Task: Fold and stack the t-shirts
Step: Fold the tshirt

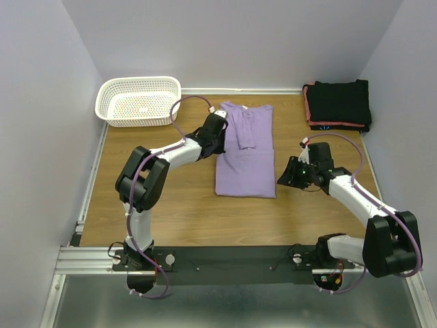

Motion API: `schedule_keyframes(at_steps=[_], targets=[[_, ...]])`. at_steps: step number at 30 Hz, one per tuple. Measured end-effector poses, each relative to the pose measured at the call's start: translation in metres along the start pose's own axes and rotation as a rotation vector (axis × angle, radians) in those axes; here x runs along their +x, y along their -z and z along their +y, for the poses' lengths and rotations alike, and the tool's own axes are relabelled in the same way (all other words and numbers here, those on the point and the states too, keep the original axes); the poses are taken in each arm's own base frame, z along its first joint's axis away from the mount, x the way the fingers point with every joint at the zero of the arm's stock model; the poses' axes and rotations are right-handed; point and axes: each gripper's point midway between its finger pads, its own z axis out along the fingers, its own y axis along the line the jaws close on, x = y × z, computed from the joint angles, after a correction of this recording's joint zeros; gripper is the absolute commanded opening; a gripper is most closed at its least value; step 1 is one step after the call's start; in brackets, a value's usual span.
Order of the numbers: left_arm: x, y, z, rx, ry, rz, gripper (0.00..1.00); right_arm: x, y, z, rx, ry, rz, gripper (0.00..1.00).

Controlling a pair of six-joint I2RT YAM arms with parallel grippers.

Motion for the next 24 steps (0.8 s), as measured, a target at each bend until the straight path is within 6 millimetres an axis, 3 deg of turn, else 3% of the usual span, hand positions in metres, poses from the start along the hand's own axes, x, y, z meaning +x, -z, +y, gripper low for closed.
schedule_keyframes(at_steps=[5, 10, 17, 24], targets=[[-0.005, -0.008, -0.002, 0.021, -0.009, -0.021, 0.11, 0.004, -0.002, -0.003, 0.006, 0.005, 0.011, 0.45], [0.012, -0.029, 0.011, 0.012, 0.013, 0.02, 0.21, 0.005, -0.002, -0.006, 0.02, 0.009, 0.01, 0.44], [-0.004, -0.031, 0.012, 0.017, 0.024, -0.01, 0.32, 0.006, -0.006, -0.009, 0.03, 0.003, 0.03, 0.44], [-0.004, -0.031, 0.012, 0.02, 0.025, -0.01, 0.45, -0.043, -0.019, 0.009, 0.005, 0.02, -0.025, 0.43]])
